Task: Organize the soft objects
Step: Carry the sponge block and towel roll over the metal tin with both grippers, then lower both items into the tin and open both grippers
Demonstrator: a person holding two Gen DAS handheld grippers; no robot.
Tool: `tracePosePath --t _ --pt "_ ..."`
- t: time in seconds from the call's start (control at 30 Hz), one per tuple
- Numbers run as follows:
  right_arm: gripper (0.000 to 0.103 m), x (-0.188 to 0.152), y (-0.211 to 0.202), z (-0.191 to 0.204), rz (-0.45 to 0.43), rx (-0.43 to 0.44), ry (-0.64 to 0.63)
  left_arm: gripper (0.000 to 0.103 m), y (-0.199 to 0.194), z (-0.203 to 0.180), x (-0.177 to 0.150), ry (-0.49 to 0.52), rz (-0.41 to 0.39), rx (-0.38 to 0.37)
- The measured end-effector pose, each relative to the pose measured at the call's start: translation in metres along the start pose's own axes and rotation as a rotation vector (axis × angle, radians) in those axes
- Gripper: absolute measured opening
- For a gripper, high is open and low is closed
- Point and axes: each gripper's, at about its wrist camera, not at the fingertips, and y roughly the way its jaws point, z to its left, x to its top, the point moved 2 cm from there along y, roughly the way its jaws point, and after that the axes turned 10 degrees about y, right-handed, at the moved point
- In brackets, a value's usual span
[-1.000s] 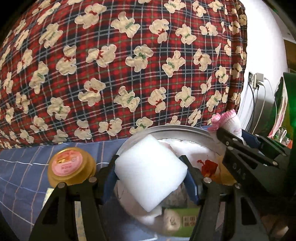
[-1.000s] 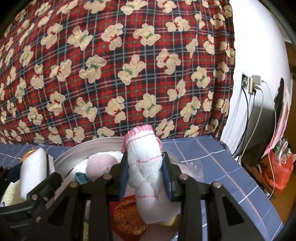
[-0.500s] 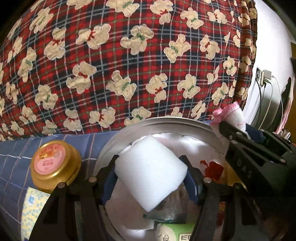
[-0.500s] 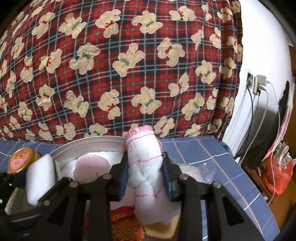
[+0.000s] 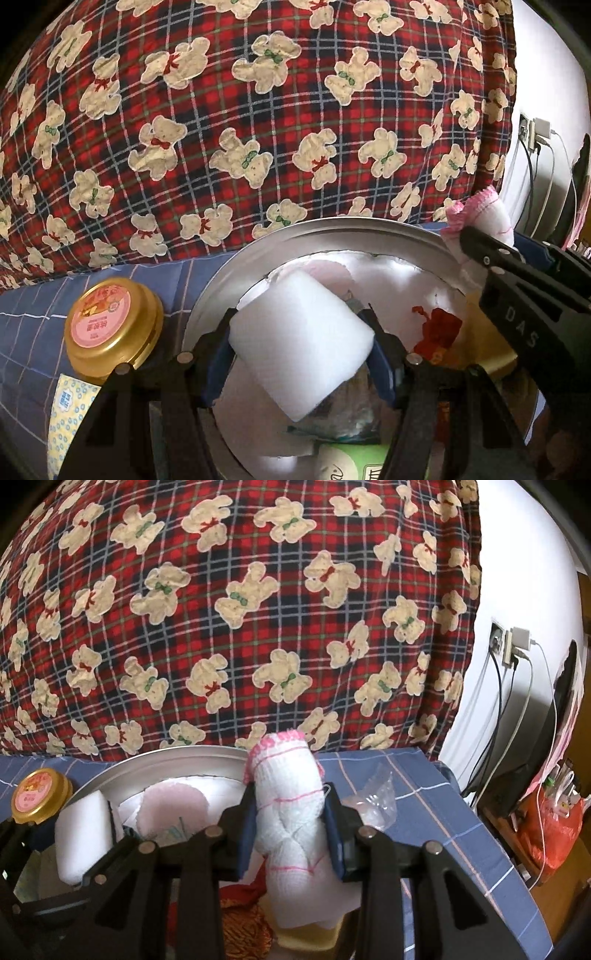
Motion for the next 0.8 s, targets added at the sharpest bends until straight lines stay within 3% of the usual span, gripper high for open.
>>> tracePosePath --t 0.37,0.53,0.8 --pt "0.034 -0.004 0.003 0.000 0.022 -0.012 -0.021 0.066 0.010 0.007 -0.001 0.026 0.062 0.047" --pt "0.034 -0.005 0.002 0.002 0.026 -0.009 -0.028 0.066 0.008 0.005 0.000 0.036 0.053 0.045" --pt "0.035 -0.005 0.007 0.004 0.082 0.069 0.008 0.066 0.016 0.004 0.003 0.028 0.101 0.034"
